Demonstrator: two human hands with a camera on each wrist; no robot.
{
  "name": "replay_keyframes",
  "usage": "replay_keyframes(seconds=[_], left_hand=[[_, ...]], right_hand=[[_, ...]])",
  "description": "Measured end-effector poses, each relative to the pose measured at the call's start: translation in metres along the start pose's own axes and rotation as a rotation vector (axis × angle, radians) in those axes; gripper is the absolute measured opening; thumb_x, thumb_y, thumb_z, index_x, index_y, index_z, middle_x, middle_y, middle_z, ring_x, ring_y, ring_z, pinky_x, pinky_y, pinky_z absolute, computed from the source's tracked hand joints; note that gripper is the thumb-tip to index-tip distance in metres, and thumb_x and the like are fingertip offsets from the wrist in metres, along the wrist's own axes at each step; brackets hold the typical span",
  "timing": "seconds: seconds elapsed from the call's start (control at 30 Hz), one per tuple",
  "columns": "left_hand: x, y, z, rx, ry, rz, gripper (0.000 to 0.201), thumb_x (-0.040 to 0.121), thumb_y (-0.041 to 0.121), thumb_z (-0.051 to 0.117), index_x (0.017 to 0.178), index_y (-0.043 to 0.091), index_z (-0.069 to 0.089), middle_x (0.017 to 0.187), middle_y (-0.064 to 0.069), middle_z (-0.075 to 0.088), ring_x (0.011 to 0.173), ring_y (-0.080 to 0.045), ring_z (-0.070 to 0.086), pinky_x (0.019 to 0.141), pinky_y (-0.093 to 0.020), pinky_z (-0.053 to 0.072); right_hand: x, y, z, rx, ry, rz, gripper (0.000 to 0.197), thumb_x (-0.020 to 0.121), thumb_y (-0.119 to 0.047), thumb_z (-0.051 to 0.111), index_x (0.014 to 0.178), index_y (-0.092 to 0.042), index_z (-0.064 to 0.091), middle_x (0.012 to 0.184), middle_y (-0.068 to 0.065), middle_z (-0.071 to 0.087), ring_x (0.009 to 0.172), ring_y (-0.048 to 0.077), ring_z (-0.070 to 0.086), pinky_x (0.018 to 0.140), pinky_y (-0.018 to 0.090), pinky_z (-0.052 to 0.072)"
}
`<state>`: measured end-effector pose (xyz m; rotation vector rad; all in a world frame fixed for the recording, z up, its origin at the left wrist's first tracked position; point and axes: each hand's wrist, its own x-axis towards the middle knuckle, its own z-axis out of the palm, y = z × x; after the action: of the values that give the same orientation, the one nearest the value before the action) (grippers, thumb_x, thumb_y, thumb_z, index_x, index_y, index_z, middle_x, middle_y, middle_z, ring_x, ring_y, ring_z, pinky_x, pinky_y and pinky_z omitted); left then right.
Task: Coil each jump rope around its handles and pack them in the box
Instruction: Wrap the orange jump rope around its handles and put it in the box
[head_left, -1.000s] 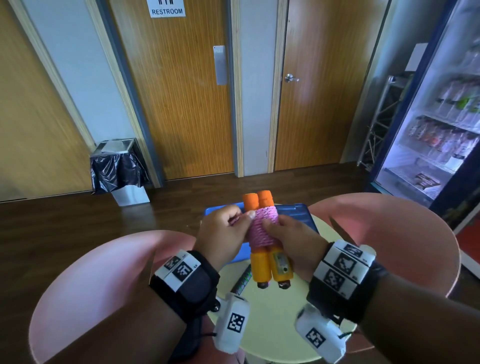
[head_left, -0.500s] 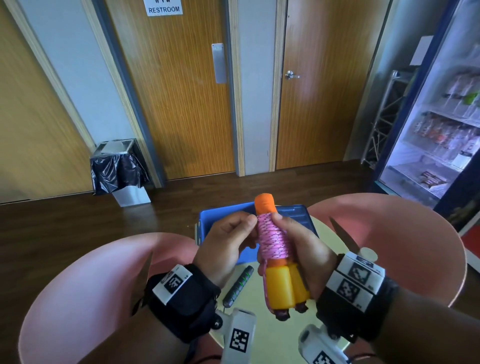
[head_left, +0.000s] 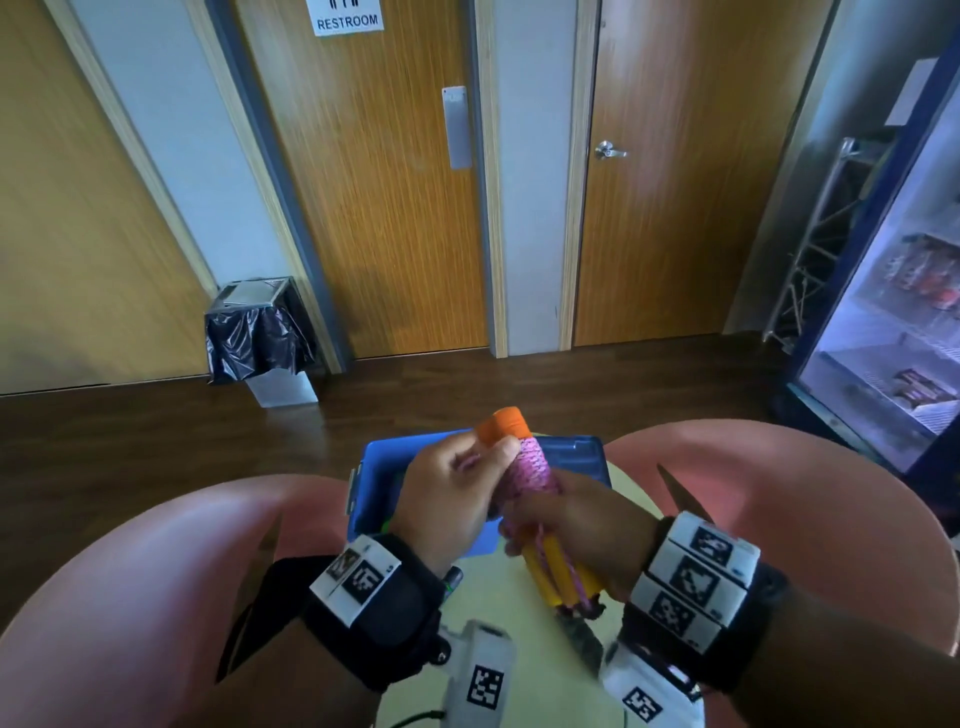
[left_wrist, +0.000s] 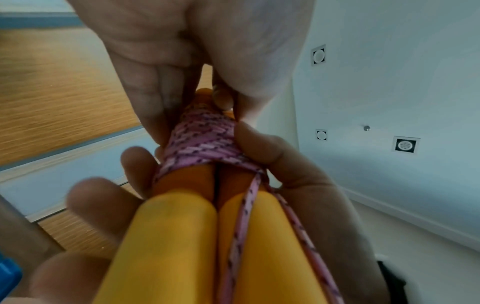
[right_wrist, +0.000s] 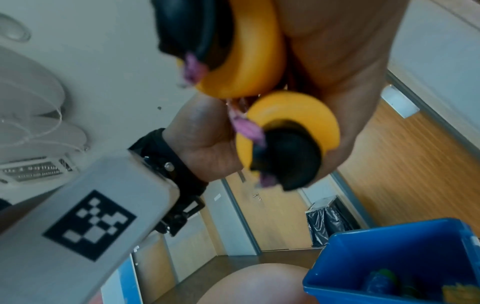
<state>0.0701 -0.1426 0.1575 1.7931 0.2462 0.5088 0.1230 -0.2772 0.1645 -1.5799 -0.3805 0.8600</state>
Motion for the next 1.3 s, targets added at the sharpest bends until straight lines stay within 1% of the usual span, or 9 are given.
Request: replay_keyframes(seconds=[0.17, 0.37, 0.6, 0.7, 0.83, 0.97, 1.07, 1.17, 1.3], left_hand=[[0.009, -0.004, 0.029, 0.064, 0.058, 0.012, 0.046, 0.078, 0.058, 0.057, 0.063, 0.016, 0.047, 0.055, -0.003, 0.042, 0.059, -0.016, 0.044, 0.061, -0.053, 0.047], [0.006, 0.001, 0.056, 0.048, 0.078, 0.033, 0.038, 0.076, 0.05, 0.057, 0.056, 0.023, 0.041, 0.053, 0.01, 0.033, 0.056, -0.013, 0.035, 0.056, -0.037, 0.034], [0.001, -0.005, 0.058, -0.067, 0.121, -0.051, 0.028, 0.073, 0.043, 0.066, 0.073, 0.024, 0.046, 0.062, 0.003, 0.046, 0.063, -0.019, 0.044, 0.06, -0.042, 0.041], [-0.001, 0.0, 0.046, 0.009, 0.073, -0.032, 0.012, 0.081, 0.03, 0.066, 0.079, 0.026, 0.055, 0.072, 0.007, 0.058, 0.068, -0.024, 0.055, 0.062, -0.049, 0.051], [-0.002, -0.002, 0.025, 0.16, 0.155, 0.104, 0.011, 0.088, 0.005, 0.068, 0.081, 0.012, 0.063, 0.124, 0.008, 0.062, 0.081, 0.005, 0.064, 0.068, -0.014, 0.05], [-0.005, -0.011, -0.005, 0.405, 0.18, 0.258, 0.004, 0.093, 0.02, 0.065, 0.09, 0.018, 0.068, 0.135, 0.009, 0.057, 0.103, 0.015, 0.055, 0.081, -0.003, 0.039], [-0.006, -0.013, -0.027, 0.498, 0.232, 0.316, 0.026, 0.092, 0.039, 0.049, 0.096, 0.022, 0.068, 0.128, 0.011, 0.059, 0.113, 0.004, 0.053, 0.089, -0.014, 0.042], [-0.004, -0.016, -0.045, 0.408, 0.247, 0.273, 0.019, 0.09, 0.035, 0.051, 0.093, 0.025, 0.067, 0.105, 0.011, 0.054, 0.099, 0.003, 0.054, 0.083, -0.008, 0.038], [-0.006, -0.014, -0.065, 0.047, 0.221, 0.064, 0.022, 0.096, 0.014, 0.058, 0.09, 0.034, 0.067, 0.09, 0.011, 0.07, 0.084, 0.007, 0.061, 0.075, -0.01, 0.044]], right_hand=[[-0.004, 0.003, -0.039, 0.084, -0.038, -0.003, 0.032, 0.069, -0.019, 0.064, 0.091, 0.003, 0.066, 0.081, 0.021, 0.066, 0.07, 0.033, 0.065, 0.058, 0.033, 0.054], [-0.011, 0.006, -0.066, 0.072, -0.061, -0.002, 0.032, 0.073, -0.019, 0.063, 0.098, 0.001, 0.063, 0.083, 0.022, 0.067, 0.075, 0.039, 0.066, 0.073, 0.05, 0.053], [-0.009, 0.01, -0.061, -0.122, -0.03, -0.03, 0.042, 0.07, -0.026, 0.06, 0.097, 0.006, 0.065, 0.074, 0.015, 0.066, 0.066, 0.032, 0.067, 0.062, 0.036, 0.056], [-0.006, 0.01, -0.052, -0.17, 0.001, -0.063, 0.028, 0.084, -0.019, 0.061, 0.099, 0.005, 0.063, 0.076, 0.015, 0.064, 0.066, 0.029, 0.065, 0.057, 0.032, 0.056], [-0.003, 0.004, -0.03, -0.265, 0.056, -0.101, 0.021, 0.088, -0.014, 0.057, 0.092, 0.007, 0.061, 0.075, 0.017, 0.062, 0.065, 0.026, 0.063, 0.053, 0.026, 0.052], [0.002, -0.005, -0.001, -0.364, 0.108, -0.179, 0.023, 0.088, -0.019, 0.056, 0.082, 0.003, 0.056, 0.072, 0.024, 0.06, 0.061, 0.033, 0.059, 0.056, 0.038, 0.05], [0.006, -0.012, 0.027, -0.443, 0.127, -0.227, 0.025, 0.086, -0.029, 0.054, 0.069, -0.011, 0.047, 0.057, 0.007, 0.049, 0.051, 0.021, 0.049, 0.051, 0.036, 0.041], [0.016, -0.015, 0.052, -0.504, 0.155, -0.218, 0.03, 0.075, -0.045, 0.049, 0.08, -0.015, 0.051, 0.064, 0.0, 0.056, 0.054, 0.017, 0.055, 0.052, 0.034, 0.043], [0.026, -0.015, 0.08, -0.766, 0.306, -0.188, 0.033, 0.089, -0.05, 0.051, 0.1, -0.019, 0.046, 0.085, -0.004, 0.057, 0.073, 0.017, 0.061, 0.07, 0.038, 0.054]])
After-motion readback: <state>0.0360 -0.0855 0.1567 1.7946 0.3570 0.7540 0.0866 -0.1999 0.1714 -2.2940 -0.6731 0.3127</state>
